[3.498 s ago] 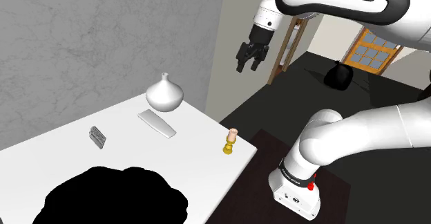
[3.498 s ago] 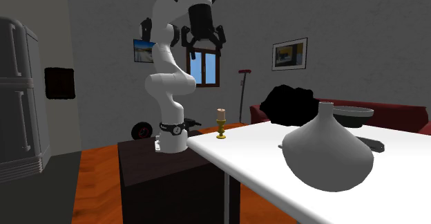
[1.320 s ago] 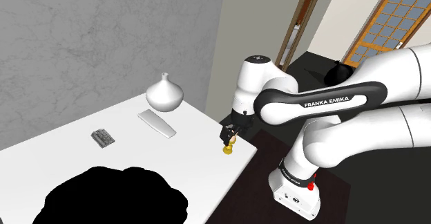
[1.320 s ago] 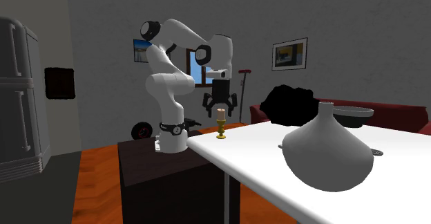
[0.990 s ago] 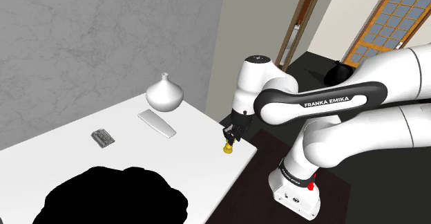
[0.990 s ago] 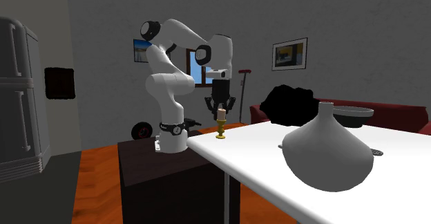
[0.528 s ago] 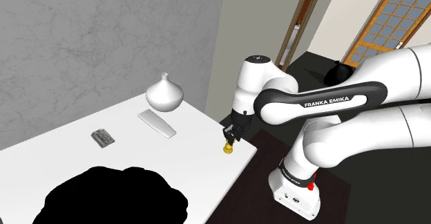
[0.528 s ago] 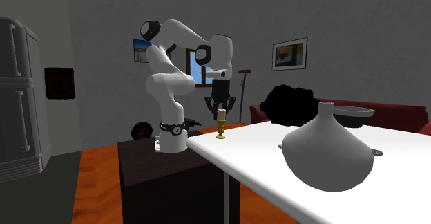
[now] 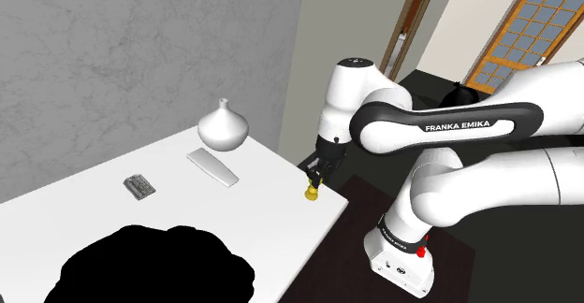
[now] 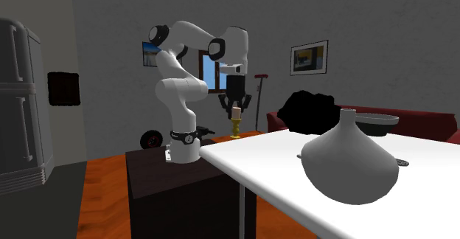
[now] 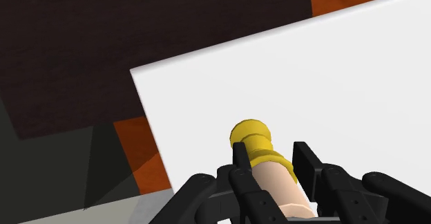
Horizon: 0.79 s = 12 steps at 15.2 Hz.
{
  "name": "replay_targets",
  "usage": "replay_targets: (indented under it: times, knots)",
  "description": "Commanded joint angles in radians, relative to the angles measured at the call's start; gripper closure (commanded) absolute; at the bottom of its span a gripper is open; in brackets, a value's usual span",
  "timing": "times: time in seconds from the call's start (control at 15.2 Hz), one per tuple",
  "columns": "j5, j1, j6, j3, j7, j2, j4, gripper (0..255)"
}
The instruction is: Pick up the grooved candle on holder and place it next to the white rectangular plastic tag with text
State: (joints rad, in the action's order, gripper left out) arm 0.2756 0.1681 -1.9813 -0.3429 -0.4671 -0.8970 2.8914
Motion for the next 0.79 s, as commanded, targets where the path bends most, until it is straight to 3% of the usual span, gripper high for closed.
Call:
replay_targets:
  times: [0.0,0.73]
  knots:
    - [-0.008,-0.003,0.032,0.007,-0.001,-0.011,-0.022,255]
    - [-0.047,-0.020,0.196,0.047,-0.002,-0.046,-0.152,255]
